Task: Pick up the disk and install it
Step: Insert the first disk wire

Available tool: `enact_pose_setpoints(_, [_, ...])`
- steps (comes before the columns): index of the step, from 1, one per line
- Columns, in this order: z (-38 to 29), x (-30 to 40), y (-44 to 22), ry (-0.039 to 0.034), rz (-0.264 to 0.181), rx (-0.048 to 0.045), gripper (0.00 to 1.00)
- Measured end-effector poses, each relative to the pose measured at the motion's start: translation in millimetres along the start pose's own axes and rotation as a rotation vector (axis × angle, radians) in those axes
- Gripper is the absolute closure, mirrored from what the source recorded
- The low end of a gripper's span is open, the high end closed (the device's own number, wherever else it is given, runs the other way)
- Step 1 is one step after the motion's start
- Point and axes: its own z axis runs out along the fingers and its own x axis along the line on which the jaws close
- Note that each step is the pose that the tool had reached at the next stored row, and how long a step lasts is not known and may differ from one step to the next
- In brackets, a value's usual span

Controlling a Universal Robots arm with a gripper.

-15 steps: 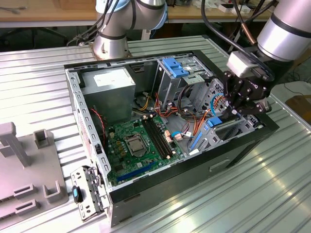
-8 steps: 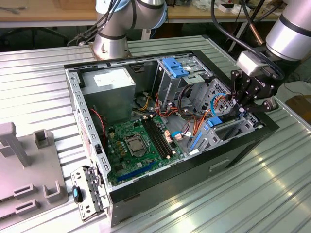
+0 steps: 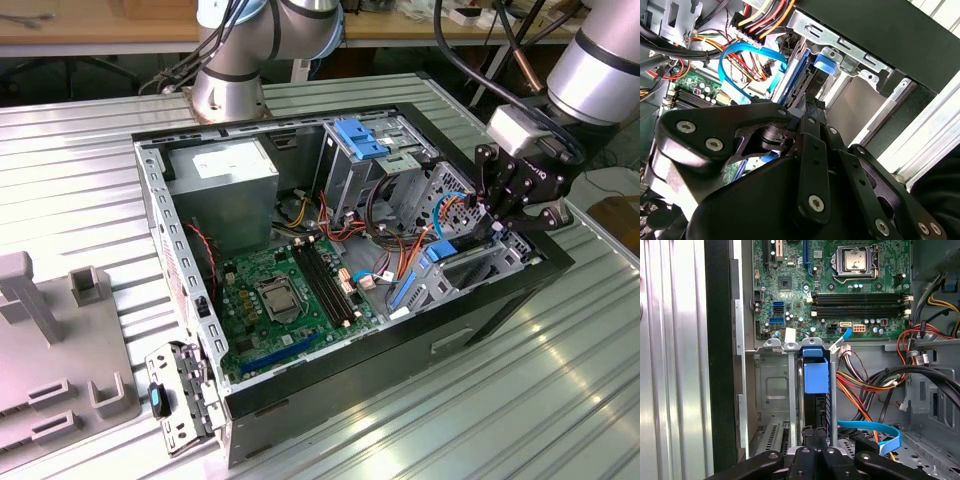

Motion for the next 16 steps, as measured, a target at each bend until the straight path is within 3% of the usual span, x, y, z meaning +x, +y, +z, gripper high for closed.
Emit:
enact_pose_setpoints(5, [0.1, 0.0, -1.9, 0.0000, 0.000, 0.0000, 0.89])
enact_pose_setpoints(10, [0.9, -0.6, -13.7, -0.0002, -0.008, 0.0000, 0.89])
enact_pose_setpoints(13, [0.9, -0.5, -13.9, -0.0024, -0.070, 0.0007, 0.89])
enact_pose_setpoints(16, [-3.6, -0.5, -14.0, -0.0029, -0.092, 0.0035, 0.89])
